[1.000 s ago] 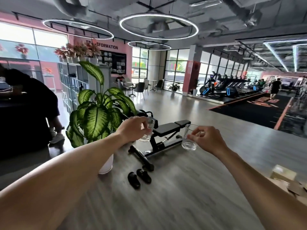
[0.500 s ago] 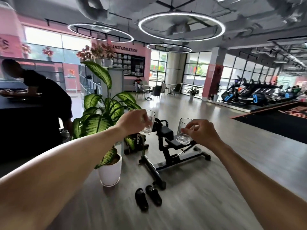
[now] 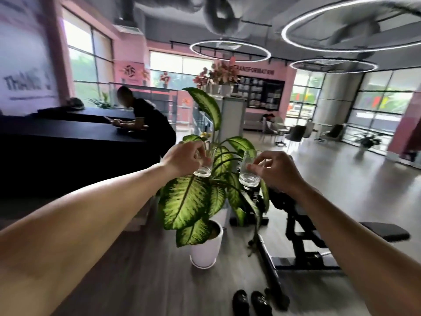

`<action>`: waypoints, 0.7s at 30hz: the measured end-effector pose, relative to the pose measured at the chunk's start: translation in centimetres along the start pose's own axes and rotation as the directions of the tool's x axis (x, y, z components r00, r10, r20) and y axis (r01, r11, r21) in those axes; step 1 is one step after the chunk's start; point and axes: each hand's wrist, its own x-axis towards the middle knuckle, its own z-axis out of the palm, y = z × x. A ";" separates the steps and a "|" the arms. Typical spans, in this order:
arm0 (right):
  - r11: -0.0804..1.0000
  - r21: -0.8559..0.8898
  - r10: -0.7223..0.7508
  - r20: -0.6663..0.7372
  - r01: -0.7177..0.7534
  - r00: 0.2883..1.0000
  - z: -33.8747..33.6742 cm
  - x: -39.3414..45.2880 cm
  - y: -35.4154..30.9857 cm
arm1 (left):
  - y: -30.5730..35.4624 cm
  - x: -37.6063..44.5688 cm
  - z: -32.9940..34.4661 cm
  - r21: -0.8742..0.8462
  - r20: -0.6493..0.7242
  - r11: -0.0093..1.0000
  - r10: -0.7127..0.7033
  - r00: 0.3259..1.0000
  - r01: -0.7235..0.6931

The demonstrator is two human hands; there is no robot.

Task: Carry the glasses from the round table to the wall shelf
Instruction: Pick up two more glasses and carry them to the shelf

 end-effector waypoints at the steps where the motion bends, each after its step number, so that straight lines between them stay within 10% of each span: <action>1: 1.000 0.016 -0.021 0.018 0.021 1.000 1.5 1.6 0.0 | -1.3 0.9 -0.2 0.022 -0.016 1.000 -0.016 1.000 0.016; 21: 0.943 0.127 -0.332 0.250 0.309 0.910 28.6 33.2 -3.1 | -28.6 22.0 -4.7 0.199 -0.187 0.946 -0.219 0.958 0.255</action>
